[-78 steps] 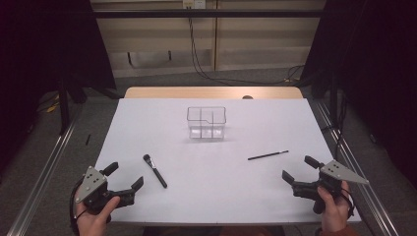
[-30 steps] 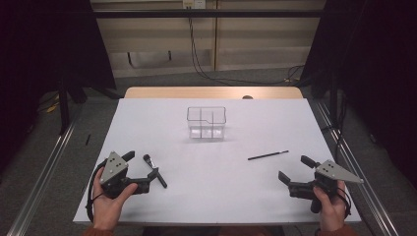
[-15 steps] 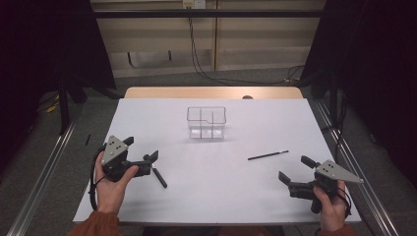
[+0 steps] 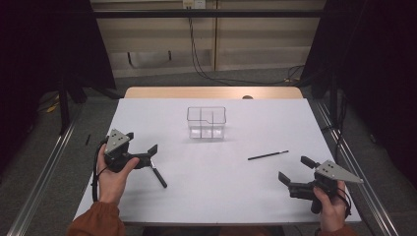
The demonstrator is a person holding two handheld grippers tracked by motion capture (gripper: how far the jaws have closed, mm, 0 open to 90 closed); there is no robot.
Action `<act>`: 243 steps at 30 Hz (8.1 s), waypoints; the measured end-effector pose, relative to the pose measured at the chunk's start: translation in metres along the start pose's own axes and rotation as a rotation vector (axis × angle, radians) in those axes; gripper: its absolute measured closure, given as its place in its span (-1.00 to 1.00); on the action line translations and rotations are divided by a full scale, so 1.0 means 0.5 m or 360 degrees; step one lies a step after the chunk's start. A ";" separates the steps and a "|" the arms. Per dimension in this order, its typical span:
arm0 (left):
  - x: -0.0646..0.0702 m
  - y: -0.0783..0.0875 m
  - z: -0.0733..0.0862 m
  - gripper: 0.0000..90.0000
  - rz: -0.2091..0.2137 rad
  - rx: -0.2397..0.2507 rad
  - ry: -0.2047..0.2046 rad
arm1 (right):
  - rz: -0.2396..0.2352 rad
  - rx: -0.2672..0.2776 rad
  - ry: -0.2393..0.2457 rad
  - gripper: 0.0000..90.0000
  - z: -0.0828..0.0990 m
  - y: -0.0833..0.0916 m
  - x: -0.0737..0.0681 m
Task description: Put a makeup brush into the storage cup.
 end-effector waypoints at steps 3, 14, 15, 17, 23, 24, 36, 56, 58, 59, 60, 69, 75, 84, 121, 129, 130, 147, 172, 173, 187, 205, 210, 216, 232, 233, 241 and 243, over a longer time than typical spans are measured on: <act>-0.003 -0.007 -0.006 -0.91 0.0004 -0.0008 0.0008 | -0.0001 0.0004 0.0000 -1.00 -0.001 0.000 0.000; -0.013 -0.037 -0.018 -0.91 -0.0014 -0.0057 -0.0017 | -0.0001 0.0005 -0.0005 -1.00 -0.001 0.002 -0.001; -0.013 -0.038 -0.019 -0.91 -0.0010 -0.0074 -0.0030 | 0.0000 0.0005 -0.0004 -1.00 0.000 0.002 -0.001; -0.013 -0.040 -0.022 -0.91 -0.0007 -0.0094 -0.0028 | -0.0001 0.0003 -0.0004 -1.00 0.000 0.001 -0.001; -0.006 -0.043 -0.017 -0.90 0.0021 -0.0215 -0.0048 | -0.0003 0.0003 -0.0003 -1.00 0.000 0.001 -0.001; -0.005 -0.044 -0.011 -0.90 0.0025 -0.0271 -0.0073 | -0.0004 0.0004 -0.0003 -1.00 -0.001 0.001 -0.002; -0.019 -0.052 0.022 -0.83 -0.0021 -0.0534 -0.0072 | -0.0008 -0.0015 -0.0006 -1.00 0.003 0.000 -0.002; 0.001 -0.030 0.079 -0.79 -0.0056 -0.1091 -0.0109 | -0.0010 -0.0023 -0.0008 -1.00 0.004 -0.001 -0.003; 0.005 -0.030 0.084 -0.81 -0.0035 -0.1127 -0.0120 | -0.0010 -0.0025 -0.0006 -1.00 0.004 -0.001 -0.003; 0.007 -0.029 0.083 -0.82 -0.0031 -0.1133 -0.0129 | -0.0011 -0.0025 -0.0005 -1.00 0.004 -0.001 -0.003; 0.007 -0.030 0.084 -0.83 -0.0028 -0.1145 -0.0151 | -0.0012 -0.0026 -0.0003 -1.00 0.004 -0.001 -0.004; 0.012 -0.031 0.099 -0.83 -0.0095 -0.1283 -0.0085 | -0.0006 -0.0027 -0.0010 -1.00 0.004 -0.001 -0.002; 0.009 -0.027 0.116 -0.84 -0.0137 -0.1380 -0.0070 | -0.0009 -0.0032 -0.0010 -1.00 0.005 -0.002 -0.003; 0.026 -0.027 0.137 -0.81 -0.0138 -0.1512 -0.0041 | -0.0015 -0.0030 -0.0020 -1.00 0.005 -0.002 -0.003; 0.034 -0.042 0.169 0.06 -0.0257 -0.1724 -0.0052 | -0.0047 -0.0038 -0.0047 -1.00 0.009 -0.005 -0.006; 0.044 -0.038 0.167 0.42 -0.0195 -0.1778 -0.0118 | -0.0048 -0.0038 -0.0045 -1.00 0.009 -0.005 -0.006; 0.044 -0.037 0.167 0.48 -0.0187 -0.1780 -0.0126 | -0.0050 -0.0039 -0.0045 -1.00 0.010 -0.005 -0.006; 0.045 -0.036 0.165 0.73 -0.0108 -0.1802 -0.0134 | -0.0049 -0.0043 -0.0045 -1.00 0.010 -0.005 -0.006; 0.017 -0.024 0.124 0.73 0.0049 -0.1426 0.0092 | -0.0046 -0.0043 -0.0046 -1.00 0.010 -0.006 -0.005; 0.016 -0.023 0.121 0.73 0.0046 -0.1402 0.0088 | -0.0046 -0.0044 -0.0046 -1.00 0.010 -0.006 -0.005; 0.011 -0.015 0.085 0.73 0.0054 -0.1129 0.0140 | -0.0046 -0.0043 -0.0046 -1.00 0.010 -0.006 -0.005; 0.002 0.003 0.037 0.73 0.0104 -0.0671 0.0192 | -0.0044 -0.0041 -0.0046 -1.00 0.010 -0.006 -0.005; 0.000 0.009 0.032 0.73 0.0097 -0.0551 0.0178 | -0.0042 -0.0033 -0.0051 -1.00 0.009 -0.006 -0.005; -0.003 0.016 0.031 0.73 0.0122 -0.0458 0.0214 | -0.0041 -0.0033 -0.0049 -1.00 0.009 -0.006 -0.006; -0.015 0.028 0.011 0.73 0.0090 -0.0183 0.0292 | -0.0045 -0.0039 -0.0047 -1.00 0.010 -0.007 -0.006; -0.014 0.029 0.009 0.73 0.0100 -0.0171 0.0294 | -0.0045 -0.0039 -0.0046 -1.00 0.010 -0.007 -0.006; -0.004 0.031 -0.003 0.73 0.0103 -0.0084 0.0253 | -0.0048 -0.0040 -0.0046 -1.00 0.010 -0.006 -0.006; 0.000 0.032 -0.007 0.73 0.0114 -0.0068 0.0245 | -0.0048 -0.0041 -0.0042 -1.00 0.010 -0.006 -0.006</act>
Point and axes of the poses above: each handheld gripper's, and its own axes: y roughly backward along the jaws, z roughly out of its underside, x roughly to its right, the point moved 10 cm from there along -y, roughly forward along the jaws, and after that the axes turned 13 degrees about -z, right-handed, at the moved point
